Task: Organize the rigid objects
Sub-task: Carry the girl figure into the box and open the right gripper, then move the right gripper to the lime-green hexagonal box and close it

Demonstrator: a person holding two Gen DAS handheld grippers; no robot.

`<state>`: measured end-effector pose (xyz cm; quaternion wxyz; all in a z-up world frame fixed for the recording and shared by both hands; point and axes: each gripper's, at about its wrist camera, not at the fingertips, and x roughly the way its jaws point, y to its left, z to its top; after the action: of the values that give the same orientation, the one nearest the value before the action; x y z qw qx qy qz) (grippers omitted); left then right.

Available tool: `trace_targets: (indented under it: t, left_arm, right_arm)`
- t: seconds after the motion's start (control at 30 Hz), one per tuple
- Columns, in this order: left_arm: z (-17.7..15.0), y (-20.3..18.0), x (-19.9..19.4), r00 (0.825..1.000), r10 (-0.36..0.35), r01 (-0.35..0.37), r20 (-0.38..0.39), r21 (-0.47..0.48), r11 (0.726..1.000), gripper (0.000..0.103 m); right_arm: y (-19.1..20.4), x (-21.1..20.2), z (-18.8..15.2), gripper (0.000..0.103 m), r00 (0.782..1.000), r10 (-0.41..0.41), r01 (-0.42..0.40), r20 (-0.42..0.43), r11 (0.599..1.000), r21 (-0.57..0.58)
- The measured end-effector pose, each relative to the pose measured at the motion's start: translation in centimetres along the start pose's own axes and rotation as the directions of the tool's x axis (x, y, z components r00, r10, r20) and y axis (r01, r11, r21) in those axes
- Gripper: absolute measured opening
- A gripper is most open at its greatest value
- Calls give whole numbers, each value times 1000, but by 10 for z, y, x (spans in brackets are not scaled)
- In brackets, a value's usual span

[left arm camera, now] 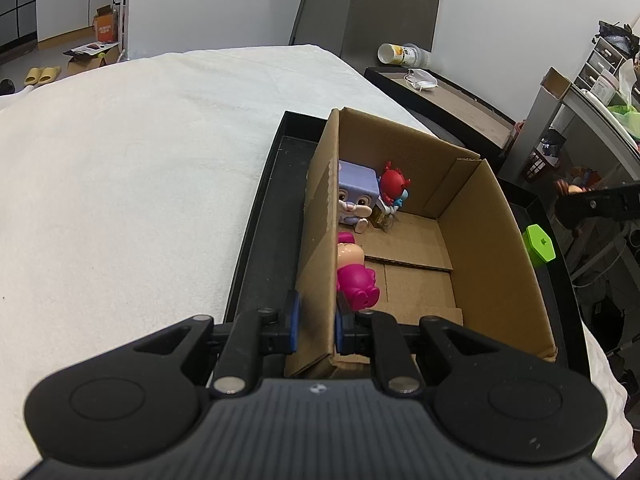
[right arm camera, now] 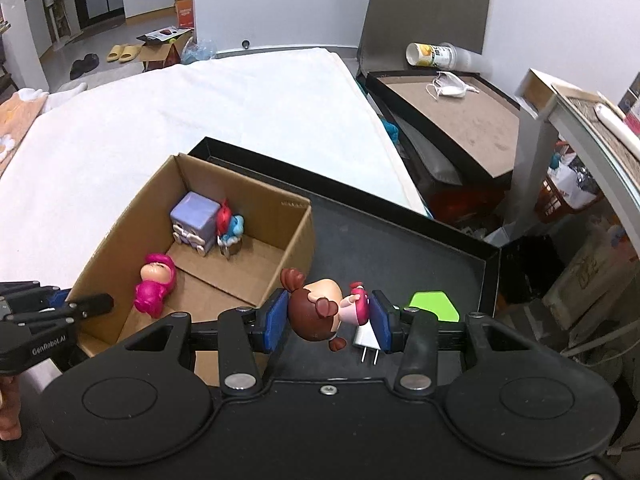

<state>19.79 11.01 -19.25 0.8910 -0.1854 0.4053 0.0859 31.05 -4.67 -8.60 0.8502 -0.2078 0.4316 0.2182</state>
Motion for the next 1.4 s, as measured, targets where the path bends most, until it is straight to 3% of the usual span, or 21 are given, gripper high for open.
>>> trace_targets:
  t: [0.4, 0.8, 0.87, 0.93, 1.4]
  left_arm:
    - [0, 3, -1, 1000, -14, 14, -2, -11, 1000, 16]
    - [1, 3, -1, 1000, -14, 14, -2, -11, 1000, 16]
    - [1, 4, -1, 1000, -14, 14, -2, -11, 1000, 16]
    - [1, 4, -1, 1000, -16, 16, -2, -12, 1000, 16]
    - [1, 3, 1, 1000, -19, 19, -2, -11, 1000, 17]
  right_arm:
    - [27, 11, 21, 44, 1000, 26, -25, 11, 998, -63]
    - [59, 31, 33, 44, 1000, -2, 3, 6, 983, -186]
    - [63, 32, 34, 46, 999, -25, 30, 27, 977, -210]
    - [66, 31, 34, 58, 997, -61, 72, 54, 970, -233]
    - [38, 14, 16, 63, 992, -111, 119, 52, 977, -180]
